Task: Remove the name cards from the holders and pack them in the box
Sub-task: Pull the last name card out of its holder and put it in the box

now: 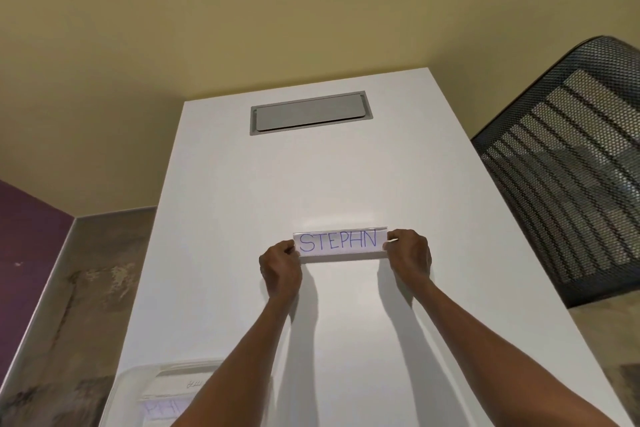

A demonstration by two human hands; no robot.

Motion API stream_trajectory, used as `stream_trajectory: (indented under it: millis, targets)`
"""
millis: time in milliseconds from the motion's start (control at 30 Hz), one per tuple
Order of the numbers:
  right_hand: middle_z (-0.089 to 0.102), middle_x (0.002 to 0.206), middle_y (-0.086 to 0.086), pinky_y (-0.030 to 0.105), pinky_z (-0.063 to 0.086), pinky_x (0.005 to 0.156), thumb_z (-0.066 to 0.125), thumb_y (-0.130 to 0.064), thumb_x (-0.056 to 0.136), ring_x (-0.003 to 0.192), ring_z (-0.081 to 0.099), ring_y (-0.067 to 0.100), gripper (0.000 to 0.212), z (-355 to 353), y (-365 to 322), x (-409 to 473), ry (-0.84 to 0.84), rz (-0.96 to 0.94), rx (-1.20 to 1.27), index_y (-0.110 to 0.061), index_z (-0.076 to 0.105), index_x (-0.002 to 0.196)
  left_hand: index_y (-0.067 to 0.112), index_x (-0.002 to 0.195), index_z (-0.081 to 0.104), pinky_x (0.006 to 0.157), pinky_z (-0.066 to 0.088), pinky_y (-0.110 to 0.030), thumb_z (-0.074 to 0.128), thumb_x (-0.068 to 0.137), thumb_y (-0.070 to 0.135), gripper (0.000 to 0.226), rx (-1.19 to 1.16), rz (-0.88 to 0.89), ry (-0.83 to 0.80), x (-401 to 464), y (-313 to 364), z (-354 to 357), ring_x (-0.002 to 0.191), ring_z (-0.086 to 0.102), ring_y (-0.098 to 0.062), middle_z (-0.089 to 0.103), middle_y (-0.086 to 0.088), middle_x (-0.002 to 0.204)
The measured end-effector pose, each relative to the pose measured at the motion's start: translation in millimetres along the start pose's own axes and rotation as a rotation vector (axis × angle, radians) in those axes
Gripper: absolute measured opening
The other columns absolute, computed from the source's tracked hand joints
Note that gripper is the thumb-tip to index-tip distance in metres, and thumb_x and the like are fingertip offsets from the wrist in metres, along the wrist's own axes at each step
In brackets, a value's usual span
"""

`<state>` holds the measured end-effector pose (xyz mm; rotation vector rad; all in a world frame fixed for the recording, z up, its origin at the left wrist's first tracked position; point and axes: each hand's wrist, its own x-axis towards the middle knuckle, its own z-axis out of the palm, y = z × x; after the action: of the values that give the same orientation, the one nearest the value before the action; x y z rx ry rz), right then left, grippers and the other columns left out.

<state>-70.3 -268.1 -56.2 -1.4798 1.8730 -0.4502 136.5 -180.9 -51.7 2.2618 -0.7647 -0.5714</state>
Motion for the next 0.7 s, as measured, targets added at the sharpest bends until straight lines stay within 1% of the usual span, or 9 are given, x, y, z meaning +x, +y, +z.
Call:
stream_trajectory:
  millis: [33, 133, 233, 300, 367, 433, 500, 600, 700]
  targets:
    - [0.072, 0.101, 0.005, 0.026, 0.043, 0.071, 0.061, -0.016, 0.076, 0.093, 0.064, 0.027, 0.027, 0.8, 4.5, 1.0, -0.004, -0.009, -0.011, -0.02, 0.074, 0.099, 0.027, 0.073, 0.045, 0.066, 0.033, -0.026, 0.05, 0.076, -0.005, 0.033, 0.003, -0.001, -0.013, -1.8, -1.3, 2.0, 0.071, 0.036, -0.015, 0.046, 0.008, 0.076]
    - [0.073, 0.098, 0.006, 0.025, 0.04, 0.068, 0.061, -0.015, 0.076, 0.091, 0.064, 0.028, 0.025, 3.0, 13.3, 1.2, -0.009, -0.028, -0.046, -0.019, 0.074, 0.097, 0.024, 0.069, 0.046, 0.061, 0.031, -0.026, 0.045, 0.073, -0.008, 0.033, 0.004, -0.012, -0.029, -6.6, -6.2, 6.5, 0.067, 0.035, -0.016, 0.045, 0.006, 0.072]
    - [0.071, 0.085, 0.009, 0.027, 0.044, 0.063, 0.059, -0.012, 0.076, 0.081, 0.063, 0.03, 0.018, 4.6, 17.9, 0.3, -0.002, -0.048, -0.076, -0.014, 0.074, 0.086, 0.025, 0.065, 0.056, 0.057, 0.027, -0.026, 0.043, 0.071, -0.01, 0.038, 0.019, -0.021, -0.035, -11.1, -7.8, 8.6, 0.066, 0.028, -0.017, 0.039, 0.003, 0.067]
    - [0.067, 0.075, 0.011, 0.031, 0.047, 0.061, 0.058, -0.01, 0.075, 0.074, 0.06, 0.033, 0.011, 5.6, 20.1, -0.3, -0.01, -0.068, -0.11, -0.008, 0.069, 0.077, 0.024, 0.064, 0.049, 0.058, 0.024, -0.026, 0.043, 0.072, -0.01, 0.035, 0.048, -0.013, -0.038, -13.6, -9.6, 9.0, 0.069, 0.025, -0.017, 0.034, 0.002, 0.068]
    - [0.063, 0.068, 0.012, 0.03, 0.045, 0.057, 0.058, -0.01, 0.075, 0.07, 0.058, 0.034, 0.009, 5.9, 21.8, -1.0, -0.022, -0.076, -0.139, -0.004, 0.064, 0.071, 0.024, 0.066, 0.045, 0.059, 0.024, -0.027, 0.044, 0.073, -0.009, 0.033, 0.071, -0.007, -0.051, -15.9, -13.1, 9.6, 0.069, 0.026, -0.016, 0.034, 0.001, 0.069]
    - [0.062, 0.066, 0.012, 0.029, 0.042, 0.055, 0.059, -0.01, 0.075, 0.068, 0.057, 0.034, 0.01, 6.4, 23.4, -2.0, -0.032, -0.074, -0.142, -0.004, 0.062, 0.069, 0.025, 0.068, 0.043, 0.059, 0.025, -0.027, 0.046, 0.074, -0.008, 0.033, 0.074, -0.014, -0.069, -17.7, -16.9, 9.0, 0.066, 0.028, -0.015, 0.036, 0.001, 0.066]
    - [0.06, 0.064, 0.013, 0.028, 0.04, 0.054, 0.059, -0.01, 0.075, 0.067, 0.057, 0.034, 0.011, 7.2, 25.1, -3.3, -0.036, -0.075, -0.136, -0.003, 0.06, 0.067, 0.024, 0.066, 0.042, 0.058, 0.024, -0.027, 0.046, 0.074, -0.007, 0.033, 0.07, -0.004, -0.075, -18.7, -19.3, 7.9, 0.066, 0.025, -0.014, 0.032, 0.001, 0.066]
    - [0.058, 0.064, 0.016, 0.028, 0.037, 0.053, 0.059, -0.009, 0.073, 0.067, 0.055, 0.036, 0.012, 8.1, 28.4, -5.2, -0.036, -0.071, -0.135, -0.001, 0.056, 0.065, 0.014, 0.058, 0.038, 0.055, 0.02, -0.027, 0.043, 0.07, -0.007, 0.025, 0.088, 0.024, -0.075, -19.8, -20.8, 7.2, 0.069, 0.02, -0.014, 0.022, 0.003, 0.067]
    - [0.061, 0.065, 0.011, 0.027, 0.036, 0.055, 0.06, -0.01, 0.074, 0.068, 0.057, 0.034, 0.011, 8.1, 30.6, -7.4, -0.043, -0.067, -0.11, -0.007, 0.059, 0.063, 0.009, 0.057, 0.038, 0.055, 0.021, -0.027, 0.041, 0.07, -0.007, 0.02, 0.11, 0.027, -0.105, -19.4, -22.8, 5.5, 0.066, 0.022, -0.014, 0.021, 0.005, 0.066]
